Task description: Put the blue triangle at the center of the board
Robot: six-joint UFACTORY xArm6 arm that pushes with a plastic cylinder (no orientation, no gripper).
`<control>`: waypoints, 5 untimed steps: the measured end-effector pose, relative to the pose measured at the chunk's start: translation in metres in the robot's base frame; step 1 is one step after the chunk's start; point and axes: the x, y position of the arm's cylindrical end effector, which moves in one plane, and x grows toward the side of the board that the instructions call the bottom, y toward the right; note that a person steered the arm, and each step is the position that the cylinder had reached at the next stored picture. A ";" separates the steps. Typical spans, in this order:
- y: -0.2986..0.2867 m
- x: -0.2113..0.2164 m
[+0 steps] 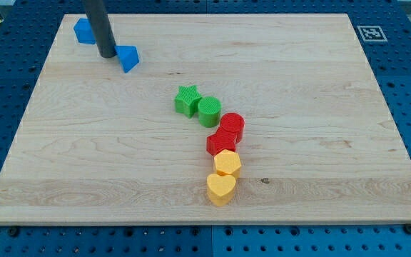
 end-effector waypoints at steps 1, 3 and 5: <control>0.004 0.000; -0.002 0.011; 0.016 0.018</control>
